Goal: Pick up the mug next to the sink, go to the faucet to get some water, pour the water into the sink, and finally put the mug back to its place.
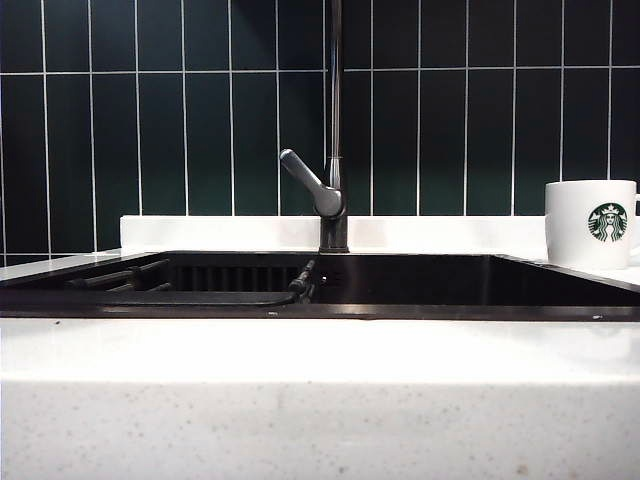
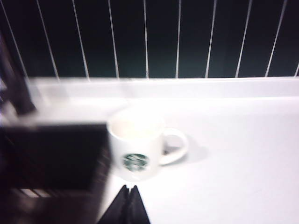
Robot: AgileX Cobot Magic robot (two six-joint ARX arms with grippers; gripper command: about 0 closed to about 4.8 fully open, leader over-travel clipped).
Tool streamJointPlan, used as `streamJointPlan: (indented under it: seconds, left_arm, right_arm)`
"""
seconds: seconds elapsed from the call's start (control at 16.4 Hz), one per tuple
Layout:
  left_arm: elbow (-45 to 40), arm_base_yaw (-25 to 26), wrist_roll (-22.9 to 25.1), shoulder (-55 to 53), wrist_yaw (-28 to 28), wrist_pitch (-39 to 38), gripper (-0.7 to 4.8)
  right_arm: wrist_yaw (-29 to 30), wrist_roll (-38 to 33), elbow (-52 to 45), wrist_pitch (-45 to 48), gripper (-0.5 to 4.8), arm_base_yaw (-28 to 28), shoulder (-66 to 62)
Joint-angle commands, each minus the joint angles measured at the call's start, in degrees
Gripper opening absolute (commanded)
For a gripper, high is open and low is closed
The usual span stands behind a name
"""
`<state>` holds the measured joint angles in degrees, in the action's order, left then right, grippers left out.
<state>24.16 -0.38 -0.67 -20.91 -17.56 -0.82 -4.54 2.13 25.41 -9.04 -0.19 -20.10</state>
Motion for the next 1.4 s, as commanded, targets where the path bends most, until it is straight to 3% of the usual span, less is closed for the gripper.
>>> streamJointPlan:
  seconds: [0.06,0.18,0.3,0.43,0.49,0.55,0.67,0.73,0.91,1.03,1.1,1.28,1.4]
  left_arm:
    - [5.16,-0.04,1.05,-9.07,-1.18,4.83,-0.05]
    - [5.92,0.00,-1.73,-15.74,-4.87,15.76,-0.05]
    - [6.45,-0.02,-5.09,-21.88,-6.34,24.24,-0.01]
    - [8.98,-0.02,-6.23,-28.72,-7.19,23.61,0.62]
    - [9.86,-0.04,-6.19,-30.99,-7.37,23.65,0.62]
    - [11.54,-0.07,-4.44,-35.28,-7.43,23.67,0.62]
    - [13.79,-0.09,0.92,-42.07,-8.35,23.85,1.20]
    - [14.73,-0.11,1.97,-44.52,-8.35,23.98,1.22]
    - [17.77,-1.40,5.97,-51.04,-8.07,24.22,1.22]
    - [19.30,-4.63,15.93,-53.94,-3.34,24.09,1.22]
    - [19.52,-5.81,18.40,-54.66,-1.99,24.24,1.22]
    - [21.53,-6.73,18.64,-58.12,-1.92,24.09,1.22]
    - [23.82,-6.73,18.62,-60.35,-1.97,24.02,1.22]
  right_arm:
    - [-7.37,13.88,5.27,0.68,0.00,0.11,-5.99]
    - [-12.57,18.73,5.70,3.54,0.07,0.13,-7.08]
    - [-12.63,24.85,5.70,3.76,0.13,0.13,-7.08]
    - [-13.68,24.90,5.70,3.61,0.52,0.11,-7.96]
    - [-13.99,24.90,5.70,3.52,0.55,0.07,-8.50]
    - [-16.61,24.92,5.73,3.21,0.56,0.07,-9.60]
    - [-16.81,24.81,5.90,3.28,0.60,-0.11,-11.89]
    - [-16.79,23.58,6.10,3.32,0.69,-0.13,-13.35]
    - [-16.68,15.12,7.76,3.43,1.22,-1.53,-18.99]
    - [-15.19,11.80,8.76,4.68,1.23,-3.72,-23.93]
    - [-13.53,10.43,8.83,5.25,1.23,-4.68,-25.31]
    - [-8.44,3.43,8.83,7.30,2.07,-7.23,-31.23]
    - [-5.18,-0.55,8.81,9.75,2.13,-8.81,-35.47]
